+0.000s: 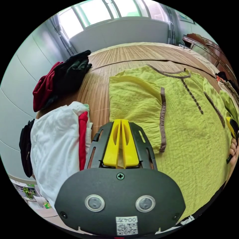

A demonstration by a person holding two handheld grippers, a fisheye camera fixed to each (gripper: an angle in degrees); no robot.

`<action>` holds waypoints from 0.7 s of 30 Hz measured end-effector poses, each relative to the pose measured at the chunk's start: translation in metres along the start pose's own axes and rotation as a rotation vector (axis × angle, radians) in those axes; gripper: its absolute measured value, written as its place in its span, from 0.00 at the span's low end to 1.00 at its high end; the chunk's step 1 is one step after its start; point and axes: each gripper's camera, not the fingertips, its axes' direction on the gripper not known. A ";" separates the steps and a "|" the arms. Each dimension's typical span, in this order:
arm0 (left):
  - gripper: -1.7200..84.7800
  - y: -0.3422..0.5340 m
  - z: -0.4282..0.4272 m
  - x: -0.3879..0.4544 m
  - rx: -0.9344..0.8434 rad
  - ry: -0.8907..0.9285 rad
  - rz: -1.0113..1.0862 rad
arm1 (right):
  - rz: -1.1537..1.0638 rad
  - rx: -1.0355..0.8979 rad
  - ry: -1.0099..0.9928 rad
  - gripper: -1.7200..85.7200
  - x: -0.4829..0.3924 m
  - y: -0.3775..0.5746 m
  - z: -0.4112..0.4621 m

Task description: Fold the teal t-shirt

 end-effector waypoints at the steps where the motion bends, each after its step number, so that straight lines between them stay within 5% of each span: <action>1: 0.02 -0.006 -0.014 -0.012 0.000 0.018 -0.035 | -0.008 -0.004 0.007 0.01 -0.005 0.003 0.000; 8: 0.02 -0.034 -0.094 -0.081 -0.124 0.262 -0.185 | -0.010 -0.019 0.000 0.01 -0.023 0.015 -0.007; 12: 0.02 -0.032 -0.190 -0.101 0.035 0.327 -0.168 | -0.016 0.010 -0.059 0.01 -0.033 0.021 -0.022; 16: 0.03 0.018 -0.322 -0.111 0.121 0.394 -0.064 | -0.082 0.071 -0.151 0.01 -0.052 0.025 -0.047; 21: 0.03 0.136 -0.450 -0.191 0.140 0.482 -0.211 | -0.183 0.063 -0.146 0.01 -0.084 0.043 -0.064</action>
